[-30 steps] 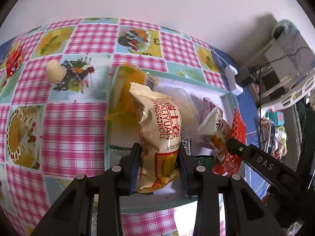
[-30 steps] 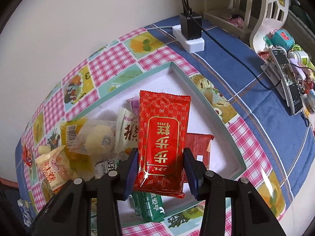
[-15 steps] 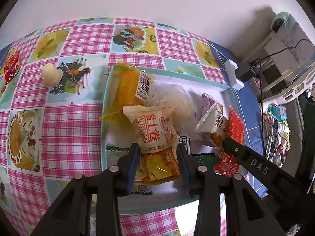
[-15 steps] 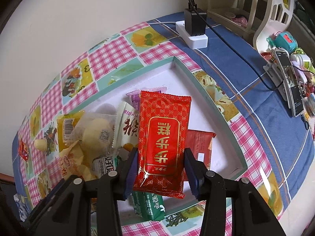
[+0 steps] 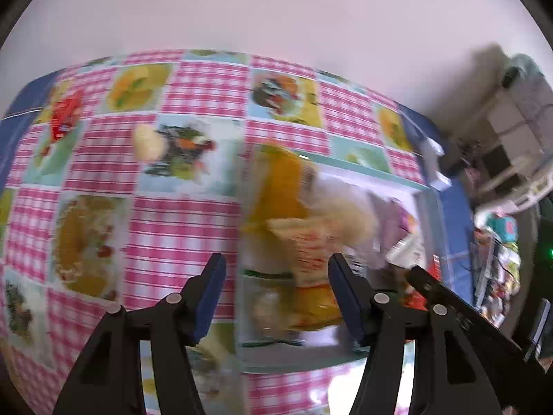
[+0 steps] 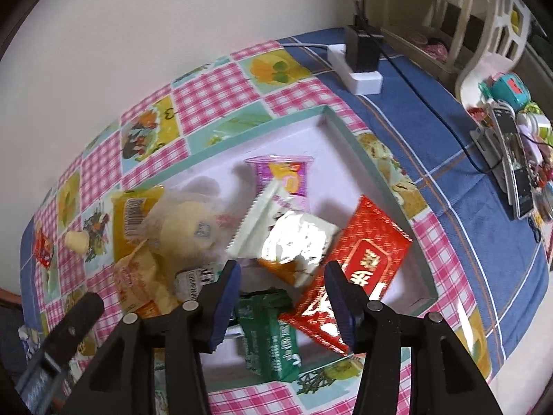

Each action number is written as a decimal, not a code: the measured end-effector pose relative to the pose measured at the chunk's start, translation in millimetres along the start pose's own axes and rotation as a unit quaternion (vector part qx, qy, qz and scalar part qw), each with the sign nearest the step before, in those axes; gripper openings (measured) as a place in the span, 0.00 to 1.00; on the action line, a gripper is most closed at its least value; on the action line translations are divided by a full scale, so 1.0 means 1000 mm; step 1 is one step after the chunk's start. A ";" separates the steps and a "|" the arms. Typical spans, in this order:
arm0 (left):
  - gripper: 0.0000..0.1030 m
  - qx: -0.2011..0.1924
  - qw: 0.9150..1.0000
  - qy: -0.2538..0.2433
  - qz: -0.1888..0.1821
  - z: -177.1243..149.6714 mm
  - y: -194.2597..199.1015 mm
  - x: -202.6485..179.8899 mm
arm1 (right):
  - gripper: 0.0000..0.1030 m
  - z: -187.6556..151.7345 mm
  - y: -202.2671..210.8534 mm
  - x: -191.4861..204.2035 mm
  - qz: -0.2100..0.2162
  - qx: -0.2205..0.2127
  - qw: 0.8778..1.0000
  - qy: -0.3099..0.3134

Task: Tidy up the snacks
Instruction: 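Lower both packs into the tray and open both tools, then move both tools back toward the red candy bag and jelly cup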

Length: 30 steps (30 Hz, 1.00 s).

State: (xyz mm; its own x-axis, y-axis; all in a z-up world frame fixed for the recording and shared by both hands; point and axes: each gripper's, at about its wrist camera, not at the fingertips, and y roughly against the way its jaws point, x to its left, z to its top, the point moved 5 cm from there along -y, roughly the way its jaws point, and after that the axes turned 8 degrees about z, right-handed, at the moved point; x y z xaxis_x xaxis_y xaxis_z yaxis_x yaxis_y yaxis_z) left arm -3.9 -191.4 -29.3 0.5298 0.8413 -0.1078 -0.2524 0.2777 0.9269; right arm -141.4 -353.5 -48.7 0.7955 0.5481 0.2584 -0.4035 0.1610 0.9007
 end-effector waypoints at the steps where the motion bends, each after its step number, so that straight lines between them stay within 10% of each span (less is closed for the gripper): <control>1: 0.66 -0.004 1.000 0.006 0.018 0.002 0.001 0.008 | 0.56 -0.001 0.000 0.004 0.002 0.000 1.000 0.005; 12: 0.76 -0.023 0.993 0.041 0.109 0.011 0.004 0.070 | 0.63 -0.018 0.006 0.068 0.024 -0.009 0.996 0.090; 30: 0.90 0.002 0.989 0.103 0.106 0.016 -0.008 0.128 | 1.00 -0.038 -0.004 0.115 0.051 -0.015 0.988 0.146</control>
State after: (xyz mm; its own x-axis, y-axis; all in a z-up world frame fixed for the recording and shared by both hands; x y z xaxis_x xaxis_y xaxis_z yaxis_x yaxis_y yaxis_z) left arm 78.9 -93.0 -45.0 0.2892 0.9571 0.0181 -0.3364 0.0839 0.9380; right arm -65.7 -260.5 -35.6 0.5866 0.7760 0.2317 -0.4913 0.1135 0.8636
